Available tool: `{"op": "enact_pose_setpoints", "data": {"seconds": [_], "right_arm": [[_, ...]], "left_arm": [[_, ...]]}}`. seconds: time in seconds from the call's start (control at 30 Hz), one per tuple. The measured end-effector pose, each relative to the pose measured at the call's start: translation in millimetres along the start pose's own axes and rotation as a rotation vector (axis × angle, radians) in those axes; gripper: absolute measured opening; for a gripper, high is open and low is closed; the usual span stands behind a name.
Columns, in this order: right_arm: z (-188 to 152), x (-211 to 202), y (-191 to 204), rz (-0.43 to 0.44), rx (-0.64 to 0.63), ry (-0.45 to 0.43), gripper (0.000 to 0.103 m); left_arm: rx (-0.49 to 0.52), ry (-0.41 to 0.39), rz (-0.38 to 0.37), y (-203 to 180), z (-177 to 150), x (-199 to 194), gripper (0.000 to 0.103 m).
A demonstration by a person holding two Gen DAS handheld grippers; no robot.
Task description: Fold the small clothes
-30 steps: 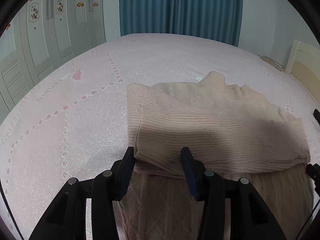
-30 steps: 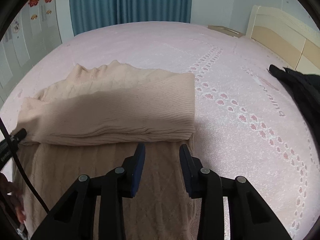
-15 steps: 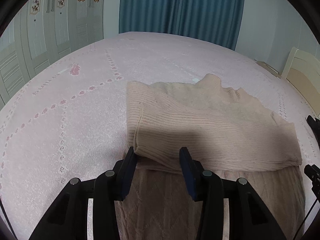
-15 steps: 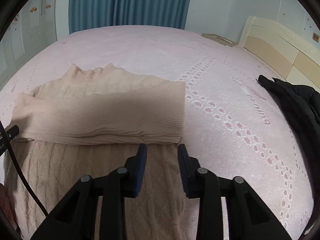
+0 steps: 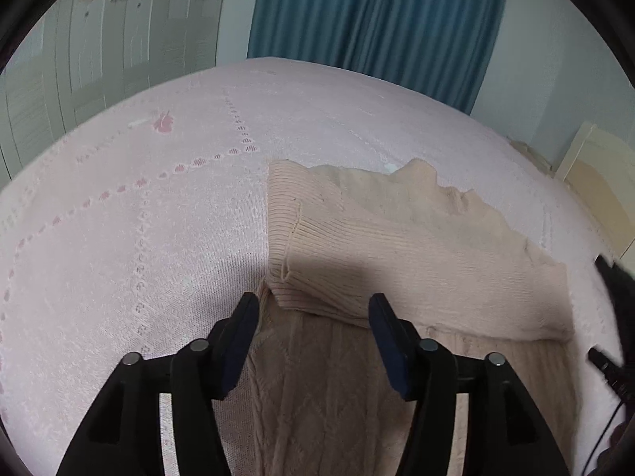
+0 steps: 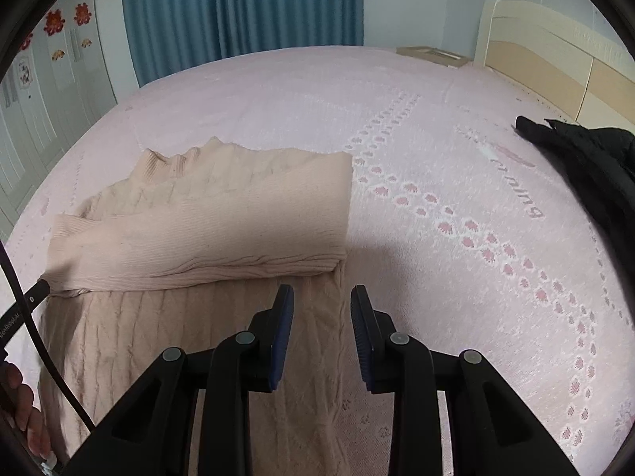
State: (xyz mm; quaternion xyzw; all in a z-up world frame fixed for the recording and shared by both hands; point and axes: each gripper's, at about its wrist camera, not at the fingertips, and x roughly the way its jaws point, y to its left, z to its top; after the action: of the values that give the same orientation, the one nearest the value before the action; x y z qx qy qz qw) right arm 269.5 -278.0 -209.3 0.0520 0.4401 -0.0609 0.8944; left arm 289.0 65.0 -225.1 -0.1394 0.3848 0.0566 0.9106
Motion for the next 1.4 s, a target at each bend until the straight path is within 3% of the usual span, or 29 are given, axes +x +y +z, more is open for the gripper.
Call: {"op": "enact_pose_setpoints", "data": {"seconds": [0.23, 0.37, 0.43, 0.57, 0.7, 0.8, 1.07, 1.23, 1.4], "right_arm": [[-0.2, 19.6, 1.2, 0.009, 0.012, 0.061, 0.03], [-0.6, 31.6, 6.0, -0.039, -0.014, 0.089, 0.03], [-0.5, 33.9, 3.7, -0.068, -0.013, 0.081, 0.03], [1.1, 26.4, -8.1, -0.034, 0.045, 0.06, 0.03], [-2.8, -4.0, -17.9, 0.002, 0.078, -0.032, 0.03], [-22.6, -29.9, -32.5, 0.045, 0.102, -0.059, 0.03], [-79.4, -75.5, -65.8, 0.11, 0.184, 0.029, 0.03], [-107.0, -107.5, -65.3, 0.129, 0.136, 0.039, 0.03], [-142.2, -118.8, -59.8, 0.205, 0.09, 0.104, 0.03]], "left_arm": [[-0.103, 0.085, -0.036, 18.0, 6.3, 29.9, 0.057], [-0.135, 0.094, -0.055, 25.1, 7.6, 32.7, 0.054], [-0.131, 0.089, -0.057, 24.6, 6.7, 28.5, 0.054], [-0.112, 0.08, -0.07, 22.5, 4.4, 14.9, 0.053], [-0.101, 0.089, -0.136, 25.1, -5.3, -12.3, 0.055], [-0.081, 0.079, -0.1, 29.3, -15.7, -31.2, 0.056], [-0.036, 0.156, -0.15, 52.4, -75.6, -79.4, 0.055], [-0.038, 0.207, -0.169, 63.3, -103.6, -110.6, 0.055], [-0.068, 0.249, -0.17, 78.4, -136.0, -134.5, 0.055]]}}
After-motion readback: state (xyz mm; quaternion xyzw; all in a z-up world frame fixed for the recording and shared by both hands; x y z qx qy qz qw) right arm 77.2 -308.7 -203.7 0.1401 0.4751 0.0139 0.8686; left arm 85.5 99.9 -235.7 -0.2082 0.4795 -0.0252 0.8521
